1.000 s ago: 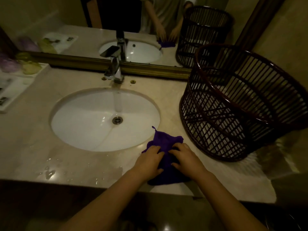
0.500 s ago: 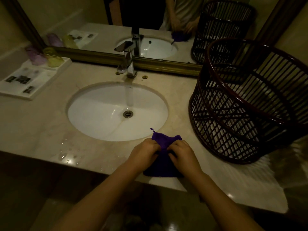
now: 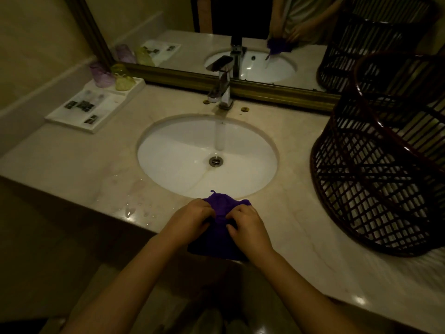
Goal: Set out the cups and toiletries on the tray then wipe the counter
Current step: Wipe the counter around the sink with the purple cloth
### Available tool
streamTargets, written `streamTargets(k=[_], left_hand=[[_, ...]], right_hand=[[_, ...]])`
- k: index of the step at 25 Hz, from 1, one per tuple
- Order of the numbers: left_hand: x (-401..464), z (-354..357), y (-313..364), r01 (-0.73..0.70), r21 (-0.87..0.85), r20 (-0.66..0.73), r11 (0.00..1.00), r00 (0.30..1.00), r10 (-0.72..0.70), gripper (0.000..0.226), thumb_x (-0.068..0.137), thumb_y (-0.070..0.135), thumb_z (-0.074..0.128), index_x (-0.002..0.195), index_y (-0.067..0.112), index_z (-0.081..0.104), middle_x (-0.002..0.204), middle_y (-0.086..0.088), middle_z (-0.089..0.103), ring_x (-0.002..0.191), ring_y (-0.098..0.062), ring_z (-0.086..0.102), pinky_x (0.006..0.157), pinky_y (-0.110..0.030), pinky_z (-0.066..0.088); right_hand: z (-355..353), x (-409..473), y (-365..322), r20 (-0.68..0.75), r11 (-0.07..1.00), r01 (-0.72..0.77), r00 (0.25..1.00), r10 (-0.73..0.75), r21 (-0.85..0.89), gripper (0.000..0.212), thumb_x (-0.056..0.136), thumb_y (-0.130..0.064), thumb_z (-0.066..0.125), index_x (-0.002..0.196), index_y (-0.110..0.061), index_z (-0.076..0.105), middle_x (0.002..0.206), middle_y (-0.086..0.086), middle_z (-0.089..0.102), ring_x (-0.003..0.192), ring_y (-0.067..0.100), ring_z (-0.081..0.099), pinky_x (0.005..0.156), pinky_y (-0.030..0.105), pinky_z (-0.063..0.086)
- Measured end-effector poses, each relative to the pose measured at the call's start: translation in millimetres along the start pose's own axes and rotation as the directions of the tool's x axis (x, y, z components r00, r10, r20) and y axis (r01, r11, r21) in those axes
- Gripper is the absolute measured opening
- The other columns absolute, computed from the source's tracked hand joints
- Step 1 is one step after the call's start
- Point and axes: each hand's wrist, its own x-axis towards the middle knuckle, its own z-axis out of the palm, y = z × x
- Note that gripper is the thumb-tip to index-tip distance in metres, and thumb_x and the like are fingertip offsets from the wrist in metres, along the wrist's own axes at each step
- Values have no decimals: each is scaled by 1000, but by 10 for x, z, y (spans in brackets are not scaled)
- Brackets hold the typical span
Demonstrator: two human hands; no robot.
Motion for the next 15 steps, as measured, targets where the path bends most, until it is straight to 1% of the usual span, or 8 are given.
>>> streamTargets(k=[3, 5, 6, 8, 10, 11, 13, 15], left_hand=[[-86, 17, -93, 17, 9, -15, 1000, 1000, -17, 22, 87, 12, 53, 102, 8, 68, 104, -9, 69, 101, -23, 58, 85, -35, 48], [-141, 56, -113, -9, 4, -24, 1000, 1000, 9, 27, 88, 12, 53, 111, 8, 66, 115, -11, 67, 109, -25, 59, 94, -34, 47], [-170, 75, -118, -9, -4, -18, 1000, 1000, 9, 31, 88, 12, 53, 118, 9, 61, 124, -11, 63, 117, -25, 55, 101, -33, 43], [-245, 101, -142, 28, -20, 1, 999, 1000, -28, 44, 91, 15, 50, 134, 12, 45, 142, -8, 47, 134, -20, 40, 112, -31, 29], [-306, 71, -227, 69, -9, -26, 998, 997, -69, 55, 92, 22, 49, 142, 16, 29, 152, -5, 32, 141, -17, 25, 116, -32, 20], [-330, 36, -297, 95, 5, -42, 995, 995, -95, 59, 92, 28, 47, 145, 18, 21, 154, -4, 25, 143, -16, 18, 117, -33, 16], [-379, -59, -515, 153, 55, -61, 987, 987, -149, 61, 95, 37, 38, 146, 23, 8, 158, -1, 8, 144, -14, 2, 117, -37, 8], [-423, -162, -805, 189, 107, -80, 976, 980, -181, 61, 95, 47, 28, 144, 31, -3, 156, 4, -9, 142, -11, -13, 117, -44, 0]], right_hand=[[108, -6, -110, 5, 998, -33, 999, 33, -49, 22, 87, -20, 56, 107, -13, 62, 119, 3, 57, 114, 17, 44, 92, 23, 40], [129, -59, -165, -81, 979, -62, 996, 47, -193, 30, 84, -25, 59, 112, -15, 61, 125, 8, 56, 119, 23, 47, 97, 33, 41], [144, -83, -188, -133, 958, -76, 990, 40, -276, 37, 82, -27, 62, 117, -15, 59, 129, 11, 55, 123, 28, 47, 101, 41, 38], [198, -105, -243, -193, 919, -73, 981, -3, -387, 51, 82, -33, 62, 129, -17, 51, 140, 15, 47, 132, 34, 40, 108, 50, 26], [259, -65, -291, -167, 900, -23, 984, -56, -435, 57, 87, -42, 51, 138, -21, 39, 149, 14, 34, 139, 33, 27, 110, 52, 13], [293, -33, -290, -130, 899, -14, 990, -48, -437, 59, 89, -47, 43, 142, -24, 32, 153, 13, 27, 142, 32, 19, 111, 52, 8], [386, 10, -249, -43, 908, -67, 998, 54, -414, 64, 90, -57, 27, 146, -28, 15, 158, 10, 9, 145, 29, 2, 112, 52, -4], [482, 31, -182, -3, 905, -158, 985, 171, -396, 68, 89, -61, 23, 147, -29, 8, 158, 10, -2, 144, 29, -6, 114, 52, -4]])
